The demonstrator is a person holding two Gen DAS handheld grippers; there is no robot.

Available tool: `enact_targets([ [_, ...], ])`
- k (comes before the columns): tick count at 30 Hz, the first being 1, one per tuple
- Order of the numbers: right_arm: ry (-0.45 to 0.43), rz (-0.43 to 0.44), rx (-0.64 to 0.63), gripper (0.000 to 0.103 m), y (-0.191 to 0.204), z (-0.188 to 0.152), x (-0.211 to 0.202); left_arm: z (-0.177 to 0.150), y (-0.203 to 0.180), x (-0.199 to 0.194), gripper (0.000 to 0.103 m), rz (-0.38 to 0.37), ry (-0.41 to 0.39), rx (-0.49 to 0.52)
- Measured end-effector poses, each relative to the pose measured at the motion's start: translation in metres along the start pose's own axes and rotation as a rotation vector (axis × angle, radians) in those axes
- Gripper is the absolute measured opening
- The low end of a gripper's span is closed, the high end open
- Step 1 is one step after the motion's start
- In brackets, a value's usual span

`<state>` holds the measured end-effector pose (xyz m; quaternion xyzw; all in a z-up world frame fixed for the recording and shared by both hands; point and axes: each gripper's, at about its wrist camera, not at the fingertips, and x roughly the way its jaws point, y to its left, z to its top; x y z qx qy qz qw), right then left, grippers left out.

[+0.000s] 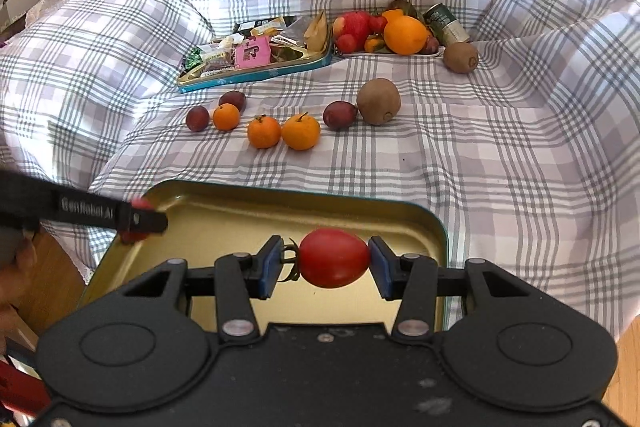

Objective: Organize fruits
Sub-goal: 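Carry both tomatoes over the gold tray and open both tools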

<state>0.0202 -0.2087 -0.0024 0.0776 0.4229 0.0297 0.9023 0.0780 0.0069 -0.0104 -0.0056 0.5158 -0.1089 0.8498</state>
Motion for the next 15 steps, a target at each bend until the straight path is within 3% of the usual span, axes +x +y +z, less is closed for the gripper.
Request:
enact_targets([
  [8, -0.005, -0.016, 0.030, 0.049, 0.004, -0.014, -0.024, -0.032, 0.001, -0.006, 0.042, 0.015, 0.054, -0.070],
  [15, 0.022, -0.004, 0.050, 0.049, 0.005, -0.020, -0.032, -0.046, 0.007, -0.019, 0.041, -0.007, 0.032, -0.125],
])
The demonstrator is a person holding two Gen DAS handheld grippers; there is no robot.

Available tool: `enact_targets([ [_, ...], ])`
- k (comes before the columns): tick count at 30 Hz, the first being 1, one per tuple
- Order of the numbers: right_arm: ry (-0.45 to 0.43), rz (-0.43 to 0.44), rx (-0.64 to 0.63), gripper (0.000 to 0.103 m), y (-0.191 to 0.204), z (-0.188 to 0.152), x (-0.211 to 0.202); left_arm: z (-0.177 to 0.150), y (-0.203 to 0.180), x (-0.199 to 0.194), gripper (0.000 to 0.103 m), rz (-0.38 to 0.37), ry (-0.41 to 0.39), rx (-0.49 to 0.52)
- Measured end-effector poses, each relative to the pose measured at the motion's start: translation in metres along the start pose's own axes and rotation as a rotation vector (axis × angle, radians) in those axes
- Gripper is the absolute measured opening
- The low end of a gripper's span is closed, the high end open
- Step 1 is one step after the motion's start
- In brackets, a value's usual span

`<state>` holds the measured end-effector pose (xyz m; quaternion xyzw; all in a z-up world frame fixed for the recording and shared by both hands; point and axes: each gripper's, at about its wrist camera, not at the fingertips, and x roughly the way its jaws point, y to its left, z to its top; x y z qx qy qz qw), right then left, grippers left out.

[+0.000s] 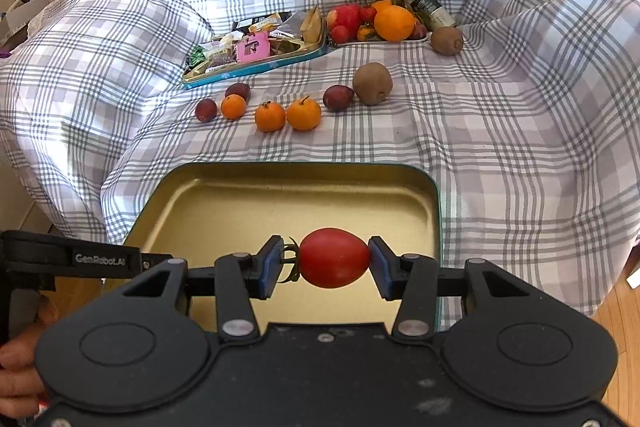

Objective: Organize fruits
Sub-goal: 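Carry both tomatoes over the gold tray and open both tools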

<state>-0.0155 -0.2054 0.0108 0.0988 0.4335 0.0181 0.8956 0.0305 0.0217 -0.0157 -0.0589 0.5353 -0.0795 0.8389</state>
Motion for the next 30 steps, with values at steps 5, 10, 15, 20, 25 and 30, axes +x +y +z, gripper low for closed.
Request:
enact_targets([
  [5, 0.010, -0.007, 0.018, 0.049, -0.003, -0.001, 0.003, -0.001, -0.001, 0.002, 0.041, -0.001, 0.008, -0.016],
  [10, 0.017, -0.012, 0.019, 0.049, -0.005, -0.003, 0.003, -0.007, -0.006, -0.005, 0.041, 0.020, -0.023, 0.001],
  [15, -0.001, -0.012, 0.021, 0.049, -0.003, -0.003, 0.000, -0.011, -0.014, -0.010, 0.041, 0.031, -0.043, 0.037],
  [20, -0.010, -0.021, 0.008, 0.049, -0.002, -0.002, -0.002, -0.014, -0.016, -0.010, 0.041, 0.043, -0.050, 0.049],
  [25, 0.009, -0.034, 0.007, 0.049, -0.003, -0.003, 0.002, -0.016, -0.017, -0.008, 0.041, 0.043, -0.042, 0.047],
  [30, 0.030, -0.039, 0.011, 0.049, -0.004, -0.003, 0.005, -0.017, -0.016, -0.008, 0.041, 0.046, -0.038, 0.042],
])
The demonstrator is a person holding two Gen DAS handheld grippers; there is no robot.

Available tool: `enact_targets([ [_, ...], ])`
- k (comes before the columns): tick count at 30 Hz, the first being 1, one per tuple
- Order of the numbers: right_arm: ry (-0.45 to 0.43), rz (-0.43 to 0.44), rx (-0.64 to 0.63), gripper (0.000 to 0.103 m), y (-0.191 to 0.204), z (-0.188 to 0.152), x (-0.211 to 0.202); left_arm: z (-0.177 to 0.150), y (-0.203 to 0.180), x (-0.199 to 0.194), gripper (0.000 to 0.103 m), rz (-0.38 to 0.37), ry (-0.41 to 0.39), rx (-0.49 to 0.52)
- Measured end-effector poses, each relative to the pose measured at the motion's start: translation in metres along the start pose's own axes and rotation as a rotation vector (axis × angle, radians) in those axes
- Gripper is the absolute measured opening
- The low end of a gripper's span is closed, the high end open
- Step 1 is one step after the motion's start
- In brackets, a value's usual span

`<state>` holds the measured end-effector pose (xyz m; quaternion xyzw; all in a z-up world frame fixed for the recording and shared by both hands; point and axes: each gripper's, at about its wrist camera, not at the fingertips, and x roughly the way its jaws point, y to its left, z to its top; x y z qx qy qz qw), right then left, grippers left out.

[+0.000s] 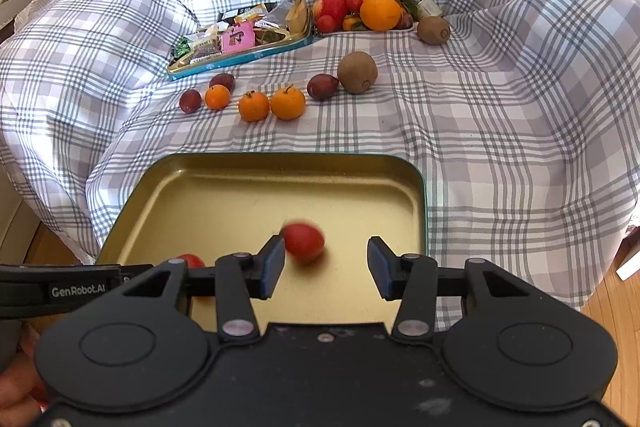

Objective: Organize fruits
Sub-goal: 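Carry both tomatoes over the gold tray and open both tools, then withdraw both open tools from the tray toward the remaining fruits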

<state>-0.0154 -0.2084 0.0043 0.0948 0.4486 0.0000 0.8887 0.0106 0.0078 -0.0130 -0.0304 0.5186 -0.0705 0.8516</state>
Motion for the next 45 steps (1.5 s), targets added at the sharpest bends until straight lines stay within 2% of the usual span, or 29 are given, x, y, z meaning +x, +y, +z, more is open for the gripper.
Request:
enact_targets([
  [28, 0.030, 0.003, 0.012, 0.049, 0.000, 0.000, 0.004, 0.000, 0.001, -0.002, 0.041, 0.016, -0.011, -0.006],
  [45, 0.029, -0.017, 0.026, 0.049, -0.006, 0.011, 0.009, 0.024, 0.020, 0.001, 0.041, 0.085, -0.058, -0.027],
])
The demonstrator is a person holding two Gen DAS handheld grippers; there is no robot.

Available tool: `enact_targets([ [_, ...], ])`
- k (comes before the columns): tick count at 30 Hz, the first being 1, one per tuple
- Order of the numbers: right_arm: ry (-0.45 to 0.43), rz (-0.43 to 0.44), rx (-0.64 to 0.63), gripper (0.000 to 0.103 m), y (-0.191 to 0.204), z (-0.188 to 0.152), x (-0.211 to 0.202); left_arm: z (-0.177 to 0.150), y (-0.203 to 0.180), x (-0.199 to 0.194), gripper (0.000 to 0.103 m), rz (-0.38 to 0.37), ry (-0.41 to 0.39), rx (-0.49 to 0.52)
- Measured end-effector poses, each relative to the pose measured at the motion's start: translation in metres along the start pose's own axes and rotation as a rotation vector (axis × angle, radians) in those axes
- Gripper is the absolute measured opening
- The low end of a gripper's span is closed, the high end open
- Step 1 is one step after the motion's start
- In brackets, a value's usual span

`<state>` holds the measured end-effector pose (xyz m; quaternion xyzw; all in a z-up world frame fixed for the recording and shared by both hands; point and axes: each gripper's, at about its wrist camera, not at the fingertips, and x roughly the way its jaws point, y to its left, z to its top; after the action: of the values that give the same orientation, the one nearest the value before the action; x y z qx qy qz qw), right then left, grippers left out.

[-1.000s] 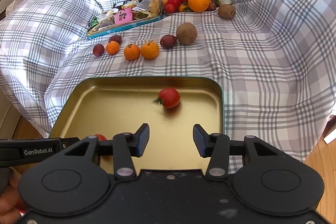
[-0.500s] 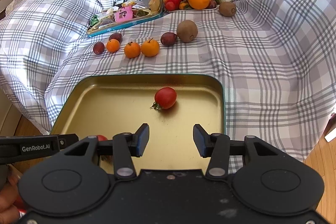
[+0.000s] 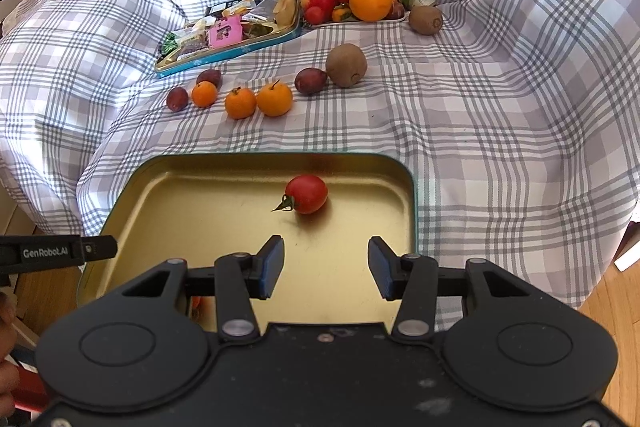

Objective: Organize fruits
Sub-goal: 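Withdraw both open tools from the tray toward the remaining fruits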

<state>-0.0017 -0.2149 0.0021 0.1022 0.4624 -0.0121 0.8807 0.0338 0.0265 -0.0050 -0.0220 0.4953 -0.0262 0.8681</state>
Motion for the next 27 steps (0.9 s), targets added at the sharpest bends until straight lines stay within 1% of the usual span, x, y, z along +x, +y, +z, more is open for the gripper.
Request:
enact_targets([
  [11, 0.006, -0.020, 0.003, 0.050, -0.004, 0.023, 0.014, 0.021, 0.001, 0.012, 0.041, 0.017, 0.006, 0.013],
  [27, 0.050, -0.035, 0.009, 0.051, -0.006, 0.063, 0.055, 0.062, -0.002, 0.045, 0.042, 0.030, 0.015, 0.036],
])
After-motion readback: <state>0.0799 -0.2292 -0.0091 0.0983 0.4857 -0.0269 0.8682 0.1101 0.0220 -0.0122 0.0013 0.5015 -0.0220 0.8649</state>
